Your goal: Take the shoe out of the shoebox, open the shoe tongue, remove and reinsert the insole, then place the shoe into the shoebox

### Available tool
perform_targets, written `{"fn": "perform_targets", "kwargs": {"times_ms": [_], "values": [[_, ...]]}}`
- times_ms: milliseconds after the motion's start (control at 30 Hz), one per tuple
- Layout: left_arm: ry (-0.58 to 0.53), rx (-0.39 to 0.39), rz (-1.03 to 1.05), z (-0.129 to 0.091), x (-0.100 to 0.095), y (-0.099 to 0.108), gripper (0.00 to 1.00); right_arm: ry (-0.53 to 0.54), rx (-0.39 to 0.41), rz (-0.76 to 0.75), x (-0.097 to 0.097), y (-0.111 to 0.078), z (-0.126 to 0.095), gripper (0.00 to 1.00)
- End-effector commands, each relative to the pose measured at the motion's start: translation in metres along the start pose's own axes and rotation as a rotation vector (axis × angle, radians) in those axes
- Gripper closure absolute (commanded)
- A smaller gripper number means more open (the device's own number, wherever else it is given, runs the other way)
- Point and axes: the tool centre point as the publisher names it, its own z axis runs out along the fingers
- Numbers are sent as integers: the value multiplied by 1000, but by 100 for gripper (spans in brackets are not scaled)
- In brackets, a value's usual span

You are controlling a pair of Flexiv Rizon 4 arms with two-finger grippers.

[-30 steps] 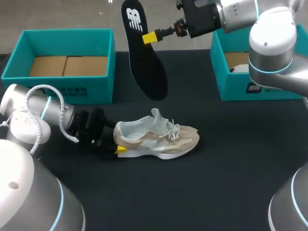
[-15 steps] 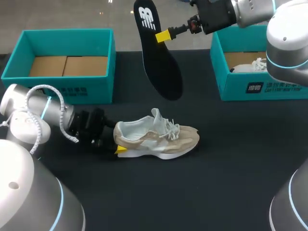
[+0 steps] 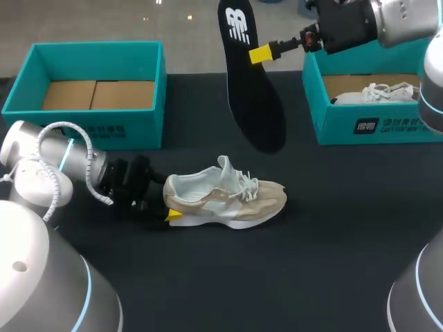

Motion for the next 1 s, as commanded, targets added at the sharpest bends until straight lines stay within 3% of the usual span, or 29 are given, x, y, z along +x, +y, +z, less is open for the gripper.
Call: {"fn": "perform_targets", "kwargs": {"times_ms": [33,467,1000], "values": [[1,-5,-1,4,-2,3,100,-25,-15,11,16,-9,-10,100],[1,-5,-1,4,-2,3,100,-26,16,18,38,-13,-21,100],[1,-5,-1,4,-2,3,100,-28,9,22,40,-14,-24,100]]}}
